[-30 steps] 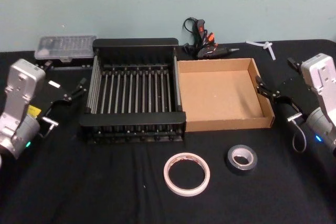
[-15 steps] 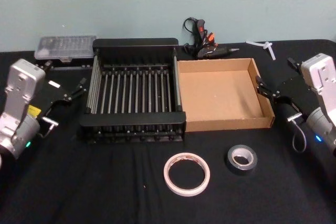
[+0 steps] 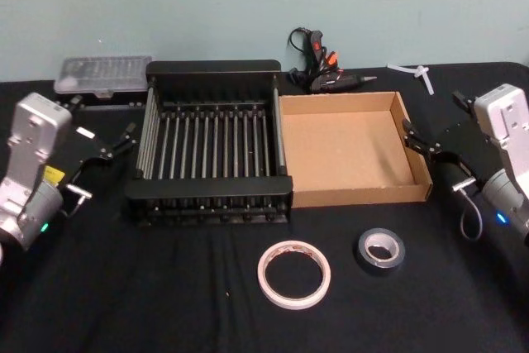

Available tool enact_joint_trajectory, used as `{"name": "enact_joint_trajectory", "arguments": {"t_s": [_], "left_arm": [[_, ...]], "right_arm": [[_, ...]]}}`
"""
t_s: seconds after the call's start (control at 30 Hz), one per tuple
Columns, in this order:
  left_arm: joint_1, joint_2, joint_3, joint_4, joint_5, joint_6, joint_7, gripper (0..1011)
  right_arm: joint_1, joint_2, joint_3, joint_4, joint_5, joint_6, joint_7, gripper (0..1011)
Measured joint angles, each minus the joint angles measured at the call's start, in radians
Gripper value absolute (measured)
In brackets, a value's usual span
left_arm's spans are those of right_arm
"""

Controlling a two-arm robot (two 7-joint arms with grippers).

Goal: Pick up the white tape and place it into the black box , Pick up the silver tape and place it into the brown box.

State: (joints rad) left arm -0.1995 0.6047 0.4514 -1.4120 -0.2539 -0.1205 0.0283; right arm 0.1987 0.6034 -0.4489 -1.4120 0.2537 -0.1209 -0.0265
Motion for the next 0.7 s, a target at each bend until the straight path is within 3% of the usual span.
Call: {"name": "enact_joint_trajectory", "arguments": {"t_s": [0.37,0.7], "left_arm": [[0.0,0.0,0.0,0.0,0.0,0.0,0.0,1001],[0.0,0.0,0.0,0.0,0.0,0.0,0.0,1001]], "right_arm": [[-0.033,-0.012,0.045,-0.031,0.032,-0.007,0.046,1002],[-0.105,-0.005,0.1,-0.132,0.093,0.03,0.088,1002]]}}
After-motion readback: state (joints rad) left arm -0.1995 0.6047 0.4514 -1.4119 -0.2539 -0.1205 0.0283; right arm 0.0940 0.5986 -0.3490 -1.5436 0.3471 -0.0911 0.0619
